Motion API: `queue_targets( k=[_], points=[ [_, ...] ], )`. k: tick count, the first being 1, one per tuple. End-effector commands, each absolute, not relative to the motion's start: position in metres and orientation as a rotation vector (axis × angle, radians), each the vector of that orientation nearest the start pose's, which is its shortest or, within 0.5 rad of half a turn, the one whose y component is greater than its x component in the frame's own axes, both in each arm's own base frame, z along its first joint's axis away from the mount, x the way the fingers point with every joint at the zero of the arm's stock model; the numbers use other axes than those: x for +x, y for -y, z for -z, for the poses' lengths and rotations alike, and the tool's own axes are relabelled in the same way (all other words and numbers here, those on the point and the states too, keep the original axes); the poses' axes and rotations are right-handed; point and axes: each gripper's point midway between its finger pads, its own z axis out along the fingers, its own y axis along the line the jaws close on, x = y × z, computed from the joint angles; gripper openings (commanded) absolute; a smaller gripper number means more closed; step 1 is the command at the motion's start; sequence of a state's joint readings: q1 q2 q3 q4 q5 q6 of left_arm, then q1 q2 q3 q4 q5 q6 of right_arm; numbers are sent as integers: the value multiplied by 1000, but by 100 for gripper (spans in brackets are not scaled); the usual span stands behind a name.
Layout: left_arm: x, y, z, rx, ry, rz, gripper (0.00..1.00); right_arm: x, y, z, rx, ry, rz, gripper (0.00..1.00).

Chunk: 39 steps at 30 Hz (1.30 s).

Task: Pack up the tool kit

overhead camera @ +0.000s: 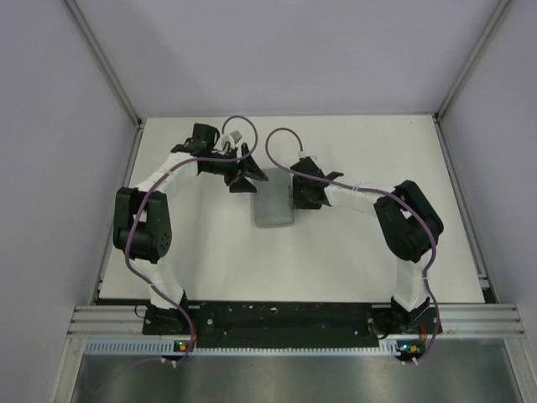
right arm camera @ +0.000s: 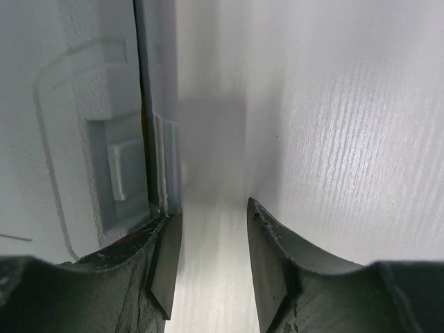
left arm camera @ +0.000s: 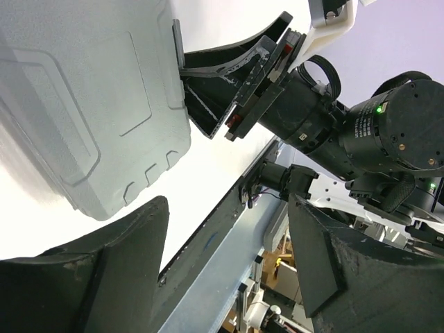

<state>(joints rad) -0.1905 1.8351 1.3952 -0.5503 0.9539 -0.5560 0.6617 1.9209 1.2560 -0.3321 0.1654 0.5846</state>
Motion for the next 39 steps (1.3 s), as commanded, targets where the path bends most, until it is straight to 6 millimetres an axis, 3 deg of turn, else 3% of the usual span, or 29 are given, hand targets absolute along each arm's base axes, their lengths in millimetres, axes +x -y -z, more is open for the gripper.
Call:
queue_targets(
  k=[1,6,9,14,19,23,29,32,39],
  points=[
    [362,229,-195,-2,-2491,1498,73,357,-255,-44,59,-2531,-190,42],
    [366,216,-174,-54,-2557,1326,73,354,-212,-60,190,-2480,-74,42],
    [369,208,-159,-89,-2596,1224,73,357,-207,-80,142,-2439,-77,44],
    [373,201,-130,-175,-2651,1156,73,366,-232,-108,55,-2419,-223,49],
    [374,204,-109,-228,-2682,1178,73,374,-267,-120,-35,-2430,-403,74],
    [376,206,-98,-253,-2693,1194,72,377,-289,-116,-94,-2457,-497,83],
    [376,205,-70,-308,-2750,1148,68,379,-309,-98,-145,-2513,-577,84],
    [373,203,-51,-303,-2800,1052,64,379,-314,-84,-153,-2545,-587,82],
    [360,204,-28,-283,-2897,956,56,383,-312,-62,-172,-2583,-525,68]
  ],
)
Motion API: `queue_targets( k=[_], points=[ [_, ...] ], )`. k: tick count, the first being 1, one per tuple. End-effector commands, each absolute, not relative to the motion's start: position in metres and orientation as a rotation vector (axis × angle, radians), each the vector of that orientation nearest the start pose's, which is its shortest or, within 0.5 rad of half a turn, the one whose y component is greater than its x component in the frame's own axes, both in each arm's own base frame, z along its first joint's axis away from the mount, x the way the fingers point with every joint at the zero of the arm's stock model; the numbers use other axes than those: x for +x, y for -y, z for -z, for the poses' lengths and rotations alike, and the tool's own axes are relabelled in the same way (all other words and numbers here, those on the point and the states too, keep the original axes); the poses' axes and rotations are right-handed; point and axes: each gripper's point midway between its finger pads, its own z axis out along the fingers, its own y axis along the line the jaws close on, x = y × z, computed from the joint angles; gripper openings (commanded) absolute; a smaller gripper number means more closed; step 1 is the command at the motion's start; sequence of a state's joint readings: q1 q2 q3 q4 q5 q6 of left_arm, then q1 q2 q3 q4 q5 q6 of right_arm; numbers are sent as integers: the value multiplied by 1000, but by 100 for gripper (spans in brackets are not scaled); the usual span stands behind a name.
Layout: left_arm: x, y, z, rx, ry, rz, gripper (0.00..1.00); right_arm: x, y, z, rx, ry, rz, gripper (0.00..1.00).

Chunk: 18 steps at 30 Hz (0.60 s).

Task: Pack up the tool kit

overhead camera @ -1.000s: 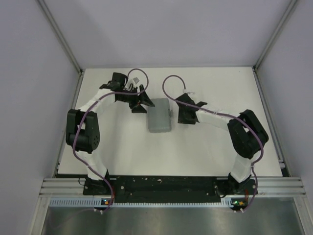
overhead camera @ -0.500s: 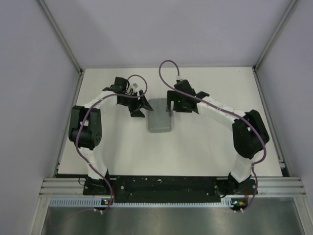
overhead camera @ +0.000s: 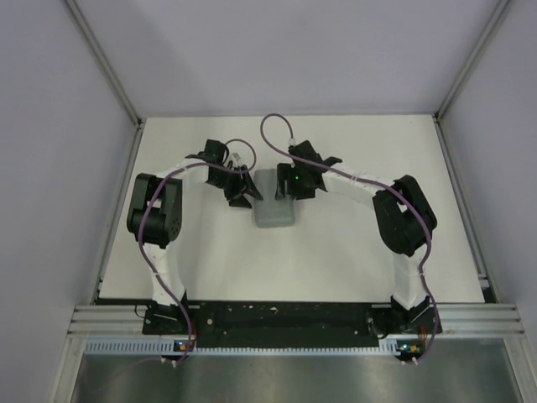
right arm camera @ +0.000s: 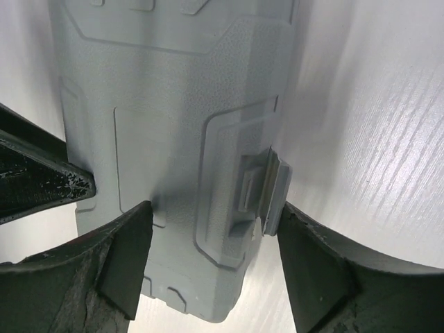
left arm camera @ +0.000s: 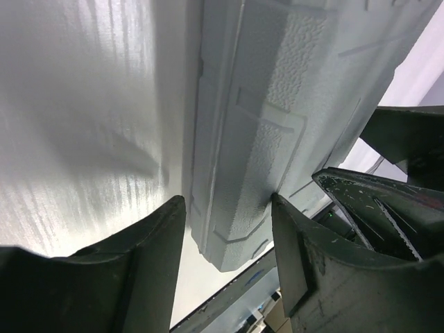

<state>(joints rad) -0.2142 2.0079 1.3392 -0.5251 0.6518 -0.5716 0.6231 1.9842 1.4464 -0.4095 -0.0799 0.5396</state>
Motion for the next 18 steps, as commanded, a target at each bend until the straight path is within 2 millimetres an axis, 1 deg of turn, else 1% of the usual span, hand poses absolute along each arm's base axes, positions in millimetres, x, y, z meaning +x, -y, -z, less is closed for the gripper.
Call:
queue_targets(
  k=[1,5,8,9,12,14,18],
  points=[
    [358,204,-25,-279,-2907,945,55,382,-310,-58,-176,-2591,-505,68],
    [355,206,-21,-257,-2926,940,52,378,-308,-47,-223,-2612,-434,66],
    [355,207,-20,-250,-2928,944,50,371,-310,-37,-270,-2640,-396,65],
    [355,207,-20,-243,-2927,945,50,373,-307,-34,-277,-2639,-351,65],
    [354,209,-20,-235,-2931,958,49,367,-308,-23,-311,-2668,-302,63],
    [353,210,-20,-228,-2928,970,48,363,-310,-17,-329,-2684,-293,59],
    [353,215,-21,-214,-2922,1006,47,355,-313,-5,-347,-2728,-306,42]
  ],
)
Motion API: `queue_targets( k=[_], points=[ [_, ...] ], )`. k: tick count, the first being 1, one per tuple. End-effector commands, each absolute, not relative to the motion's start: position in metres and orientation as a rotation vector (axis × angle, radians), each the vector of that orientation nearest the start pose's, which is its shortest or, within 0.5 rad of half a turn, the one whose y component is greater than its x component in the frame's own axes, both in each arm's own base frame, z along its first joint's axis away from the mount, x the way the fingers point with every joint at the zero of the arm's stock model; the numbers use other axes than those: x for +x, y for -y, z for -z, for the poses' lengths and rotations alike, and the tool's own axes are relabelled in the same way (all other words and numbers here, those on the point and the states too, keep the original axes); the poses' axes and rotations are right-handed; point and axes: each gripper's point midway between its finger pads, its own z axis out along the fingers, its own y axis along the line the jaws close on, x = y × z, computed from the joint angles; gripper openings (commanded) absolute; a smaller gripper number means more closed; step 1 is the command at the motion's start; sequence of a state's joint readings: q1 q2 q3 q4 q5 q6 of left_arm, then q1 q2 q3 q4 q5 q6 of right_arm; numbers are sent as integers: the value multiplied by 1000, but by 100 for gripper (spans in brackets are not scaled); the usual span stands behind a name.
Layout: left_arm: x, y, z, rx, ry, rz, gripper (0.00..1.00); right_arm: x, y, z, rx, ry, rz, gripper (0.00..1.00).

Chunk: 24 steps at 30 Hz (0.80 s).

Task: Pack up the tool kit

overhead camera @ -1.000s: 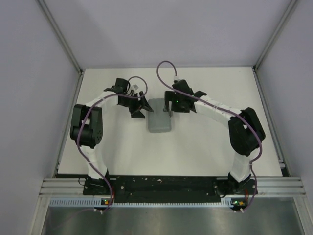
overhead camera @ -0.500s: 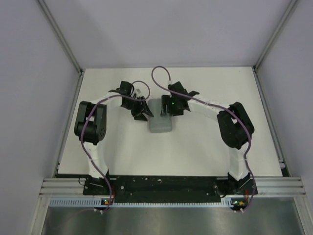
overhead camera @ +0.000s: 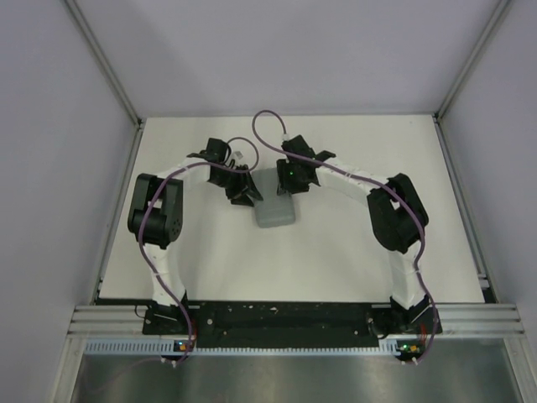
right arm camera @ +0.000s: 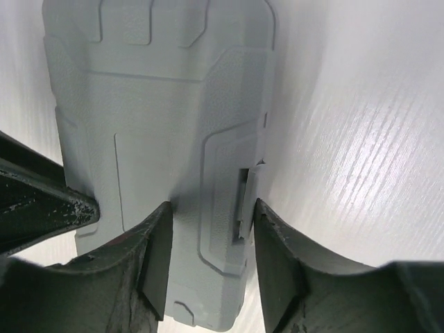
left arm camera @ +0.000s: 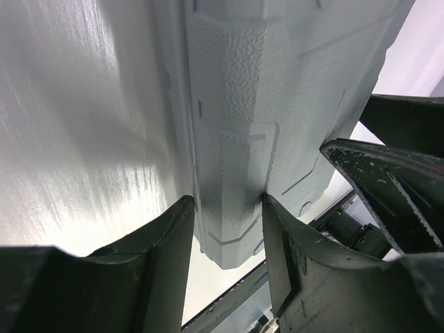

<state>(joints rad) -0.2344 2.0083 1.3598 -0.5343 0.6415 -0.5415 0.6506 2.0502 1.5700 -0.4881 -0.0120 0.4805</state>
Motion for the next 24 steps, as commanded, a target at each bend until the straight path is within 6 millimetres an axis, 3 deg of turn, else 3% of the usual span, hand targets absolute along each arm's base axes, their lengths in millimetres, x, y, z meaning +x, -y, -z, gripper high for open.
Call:
queue_targets(
  k=[1,7,11,13,19,24],
  points=[
    [352,217,-22,-212,-2921,1018,47,352,-314,-2,-347,-2739,-308,38],
    [350,224,-21,-202,-2924,1065,45,341,-314,14,-358,-2786,-282,23],
    [353,225,-23,-210,-2917,1059,45,340,-312,15,-334,-2790,-257,22],
    [358,222,-29,-212,-2905,1022,46,348,-311,5,-315,-2760,-233,23],
    [393,209,-70,-234,-2795,887,57,387,-313,-62,-242,-2626,-255,29],
    [410,191,-109,-269,-2700,834,65,409,-295,-128,-148,-2508,-252,57]
  ],
)
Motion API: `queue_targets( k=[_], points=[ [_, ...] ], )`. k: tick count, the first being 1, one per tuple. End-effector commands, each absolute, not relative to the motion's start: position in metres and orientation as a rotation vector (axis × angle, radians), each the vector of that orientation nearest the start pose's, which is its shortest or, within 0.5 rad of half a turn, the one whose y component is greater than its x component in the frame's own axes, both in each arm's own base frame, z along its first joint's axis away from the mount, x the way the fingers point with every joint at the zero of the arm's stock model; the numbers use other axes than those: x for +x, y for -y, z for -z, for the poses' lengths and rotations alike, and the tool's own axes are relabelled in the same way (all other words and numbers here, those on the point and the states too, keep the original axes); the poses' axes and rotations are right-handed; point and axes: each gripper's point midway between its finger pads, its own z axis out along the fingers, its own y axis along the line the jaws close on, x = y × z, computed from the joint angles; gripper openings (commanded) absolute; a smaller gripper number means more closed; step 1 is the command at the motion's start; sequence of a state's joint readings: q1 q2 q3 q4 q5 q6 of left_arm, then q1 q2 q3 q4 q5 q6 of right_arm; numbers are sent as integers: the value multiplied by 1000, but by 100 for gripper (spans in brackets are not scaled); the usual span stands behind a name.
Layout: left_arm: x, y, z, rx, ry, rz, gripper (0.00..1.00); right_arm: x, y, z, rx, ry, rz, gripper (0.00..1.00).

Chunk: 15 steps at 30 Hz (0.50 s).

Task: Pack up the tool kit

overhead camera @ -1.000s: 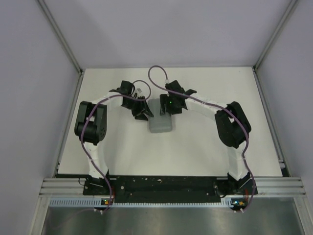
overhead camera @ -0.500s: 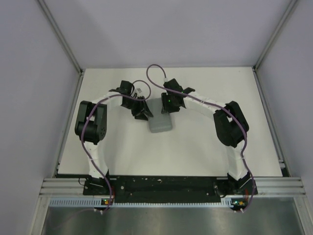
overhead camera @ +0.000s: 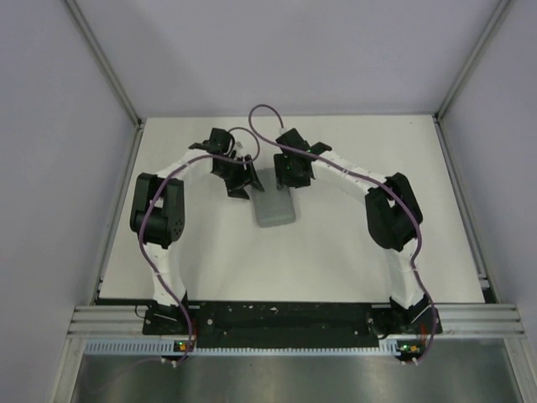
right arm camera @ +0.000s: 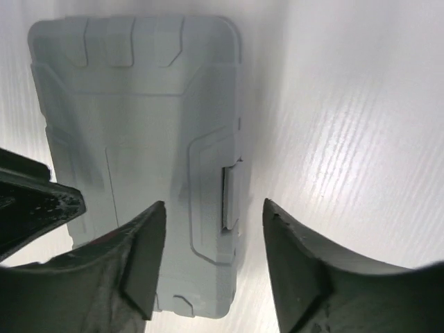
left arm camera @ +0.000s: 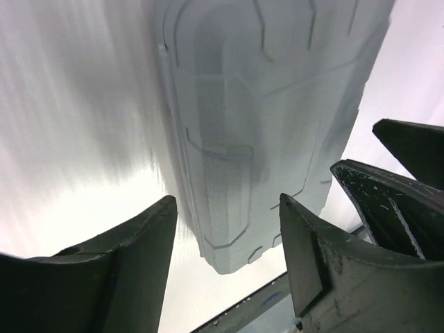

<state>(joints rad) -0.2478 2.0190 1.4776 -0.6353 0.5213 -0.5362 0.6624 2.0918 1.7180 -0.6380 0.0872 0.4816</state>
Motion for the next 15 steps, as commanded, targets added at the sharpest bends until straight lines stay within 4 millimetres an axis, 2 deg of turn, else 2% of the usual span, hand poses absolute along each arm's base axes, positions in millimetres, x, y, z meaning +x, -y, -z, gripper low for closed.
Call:
queue_targets(
  k=[1,4,5,6,7,8,12,15],
  points=[
    [410,187,-117,-276,-2685,828,66,408,-290,-141,-134,-2483,-250,62],
    [400,177,-152,-259,-2639,831,70,396,-265,-172,-94,-2431,-229,67],
    [392,175,-163,-244,-2619,824,73,384,-253,-168,-69,-2449,-214,67],
    [383,172,-169,-233,-2600,823,81,375,-242,-175,-37,-2439,-219,67],
    [374,169,-178,-220,-2577,817,85,364,-230,-185,-7,-2417,-216,67],
    [365,166,-188,-200,-2552,814,88,355,-219,-186,9,-2410,-197,67],
    [327,153,-213,-131,-2499,778,95,319,-171,-195,92,-2355,-111,67],
    [297,145,-227,-85,-2431,761,96,295,-135,-214,195,-2255,-76,67]
  ],
)
